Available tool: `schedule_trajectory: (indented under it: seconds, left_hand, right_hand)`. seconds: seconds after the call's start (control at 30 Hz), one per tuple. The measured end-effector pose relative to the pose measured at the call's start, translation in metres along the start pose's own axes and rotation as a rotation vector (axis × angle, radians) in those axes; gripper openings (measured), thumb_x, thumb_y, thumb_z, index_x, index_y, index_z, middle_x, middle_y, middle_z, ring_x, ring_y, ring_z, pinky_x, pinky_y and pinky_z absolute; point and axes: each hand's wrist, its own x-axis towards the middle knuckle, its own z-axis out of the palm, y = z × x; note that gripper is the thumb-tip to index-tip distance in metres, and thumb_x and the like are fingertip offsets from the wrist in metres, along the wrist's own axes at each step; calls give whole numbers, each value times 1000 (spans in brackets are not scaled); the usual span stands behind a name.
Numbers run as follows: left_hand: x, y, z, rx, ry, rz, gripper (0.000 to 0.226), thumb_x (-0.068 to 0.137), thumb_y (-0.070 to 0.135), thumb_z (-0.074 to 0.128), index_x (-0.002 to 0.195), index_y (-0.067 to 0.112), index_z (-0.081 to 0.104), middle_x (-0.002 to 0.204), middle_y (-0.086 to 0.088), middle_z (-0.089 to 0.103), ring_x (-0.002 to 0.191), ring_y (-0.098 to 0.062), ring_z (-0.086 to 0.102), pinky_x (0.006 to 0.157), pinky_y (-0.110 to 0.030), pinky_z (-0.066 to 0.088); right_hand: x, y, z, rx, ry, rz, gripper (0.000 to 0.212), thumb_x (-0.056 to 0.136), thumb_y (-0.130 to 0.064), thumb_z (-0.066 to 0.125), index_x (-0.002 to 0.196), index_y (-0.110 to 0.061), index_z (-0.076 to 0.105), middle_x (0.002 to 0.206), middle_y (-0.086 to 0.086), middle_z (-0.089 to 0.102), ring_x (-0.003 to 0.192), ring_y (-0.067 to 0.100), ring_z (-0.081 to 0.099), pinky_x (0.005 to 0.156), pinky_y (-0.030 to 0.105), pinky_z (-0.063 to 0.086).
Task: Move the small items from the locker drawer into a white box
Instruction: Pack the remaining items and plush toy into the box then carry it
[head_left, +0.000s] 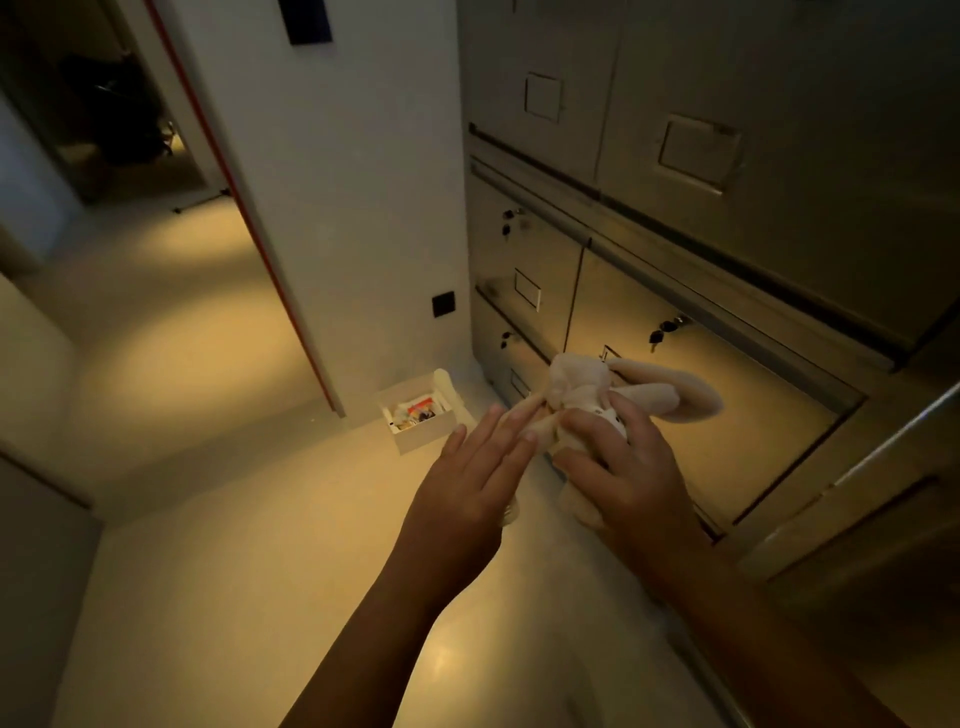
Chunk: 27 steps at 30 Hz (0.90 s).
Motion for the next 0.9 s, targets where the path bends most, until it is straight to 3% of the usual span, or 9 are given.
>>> schedule_trajectory:
  seconds: [0.23, 0.5, 0.6, 0.9]
  left_hand:
    - [22, -51, 20, 53, -53, -98, 65, 58, -17, 75, 119, -5, 56, 126, -24, 53, 119, -42, 46, 92, -58, 37]
    - [100, -133, 56, 141, -102, -143, 55, 62, -11, 72, 115, -6, 59, 124, -25, 55, 115, -43, 50, 89, -58, 40]
    - [133, -161, 69, 162, -106, -198, 60, 58, -13, 77, 115, -6, 59, 123, -25, 55, 113, -43, 51, 88, -59, 41]
    - [173, -250, 101, 183, -136, -307, 69, 53, -13, 79, 118, -3, 59, 126, -22, 55, 116, -42, 50, 92, -56, 30]
  right_hand:
    - [41, 25, 63, 54, 40, -61, 17, 80, -17, 63, 81, -2, 71, 110, 17, 66, 109, 47, 53, 78, 54, 51]
    - [117, 90, 152, 157, 62, -84, 15, 68, -11, 77, 80, -2, 72, 109, 19, 66, 107, 47, 53, 77, 54, 52]
    - [150, 113, 177, 191, 60, -99, 18, 65, -10, 80, 80, -3, 72, 110, 19, 65, 107, 48, 54, 77, 53, 52]
    - [226, 145, 260, 229, 37, -153, 16, 79, -16, 64, 85, -4, 73, 110, 18, 65, 107, 47, 54, 78, 55, 51]
